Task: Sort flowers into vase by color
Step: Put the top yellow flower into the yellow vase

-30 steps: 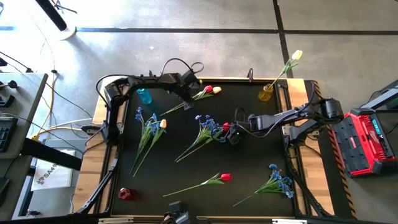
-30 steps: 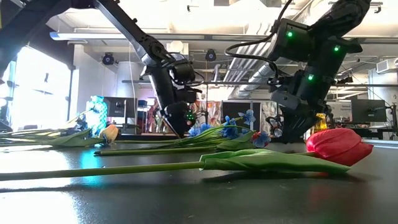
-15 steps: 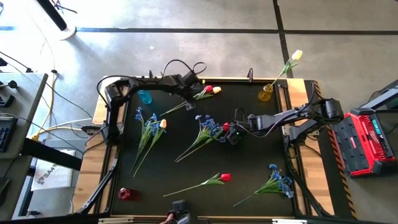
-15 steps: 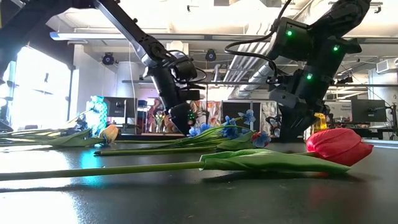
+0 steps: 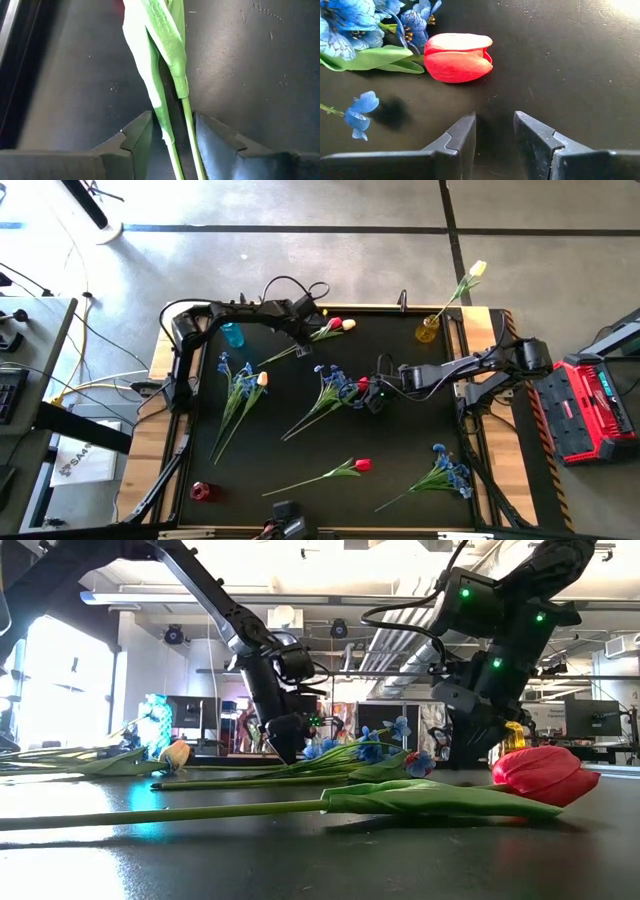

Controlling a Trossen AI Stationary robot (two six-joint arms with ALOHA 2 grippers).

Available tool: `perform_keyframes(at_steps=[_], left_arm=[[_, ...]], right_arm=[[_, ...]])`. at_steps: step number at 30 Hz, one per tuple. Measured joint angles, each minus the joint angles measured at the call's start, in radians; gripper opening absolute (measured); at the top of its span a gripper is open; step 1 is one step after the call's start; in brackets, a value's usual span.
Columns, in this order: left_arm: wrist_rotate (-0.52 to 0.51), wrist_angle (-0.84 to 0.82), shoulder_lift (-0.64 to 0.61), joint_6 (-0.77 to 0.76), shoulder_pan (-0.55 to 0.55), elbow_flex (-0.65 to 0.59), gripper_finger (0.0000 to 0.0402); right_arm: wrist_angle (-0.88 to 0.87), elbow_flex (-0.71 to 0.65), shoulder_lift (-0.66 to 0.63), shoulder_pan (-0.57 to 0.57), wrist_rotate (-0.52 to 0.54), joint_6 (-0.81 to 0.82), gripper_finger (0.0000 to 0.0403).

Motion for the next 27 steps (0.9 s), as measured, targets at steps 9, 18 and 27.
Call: perform_keyframes(at_steps=[9,18,27], left_arm=[[0.007,-0.004,-0.015,-0.068,0.000,-0.003,0.0011],[0.063,0.033,-0.216,-0.156,-0.009,-0.091,0.0006],[0.120,0.236,-0.357,-0.214,0.033,-0.305,0.0044]], right_arm=[[0.011,0.007,0.000,0.000,-0.015,0.113,0.0124],[0.013,0.136,0.000,0.085,-0.013,0.111,0.0124],[0.014,0.259,0.000,0.172,0.099,0.086,0.0124]])
